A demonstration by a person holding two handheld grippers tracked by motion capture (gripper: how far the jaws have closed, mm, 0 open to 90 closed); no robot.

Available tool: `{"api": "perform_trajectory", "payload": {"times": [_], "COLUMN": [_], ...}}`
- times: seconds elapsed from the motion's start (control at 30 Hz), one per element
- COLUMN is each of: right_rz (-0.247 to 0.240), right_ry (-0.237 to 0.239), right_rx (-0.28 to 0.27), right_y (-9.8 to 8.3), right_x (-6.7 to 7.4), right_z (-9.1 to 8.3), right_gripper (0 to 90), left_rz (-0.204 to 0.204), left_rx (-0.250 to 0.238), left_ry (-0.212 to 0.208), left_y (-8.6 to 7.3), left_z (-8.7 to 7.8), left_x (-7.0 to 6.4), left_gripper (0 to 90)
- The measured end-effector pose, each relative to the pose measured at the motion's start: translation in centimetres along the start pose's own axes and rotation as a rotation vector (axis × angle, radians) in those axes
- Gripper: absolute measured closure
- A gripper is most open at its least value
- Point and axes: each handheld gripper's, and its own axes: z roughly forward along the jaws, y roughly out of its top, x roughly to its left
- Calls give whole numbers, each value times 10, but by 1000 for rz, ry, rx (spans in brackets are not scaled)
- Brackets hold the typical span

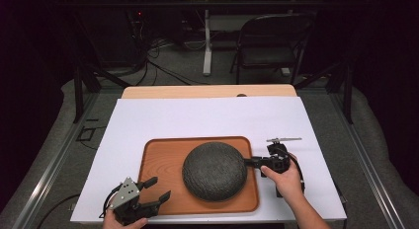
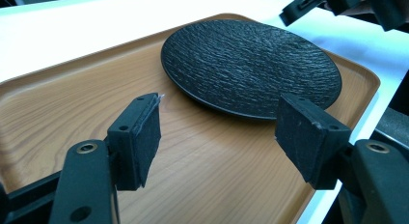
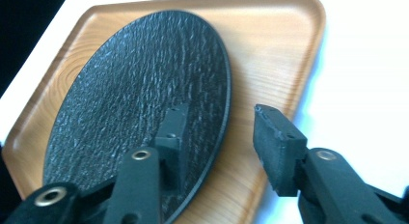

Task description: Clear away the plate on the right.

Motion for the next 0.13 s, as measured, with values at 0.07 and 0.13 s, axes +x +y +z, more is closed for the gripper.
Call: {"api": "perform_trajectory", "payload": {"times": [0.07, 0.13], "right_rz": [0, 17], "right_ry": [1, 18], "right_rx": [-30, -67], "right_y": [-4, -9], "right_x": [-1, -1], "right_z": [-8, -15], "right_gripper": [539, 527], "left_rz": [-2, -5], "left_rx": [3, 4], "left_ry": [3, 2], "left_y": [0, 0], "left_z": [0, 1], "left_x": [0, 0], "left_gripper": [328, 328]}}
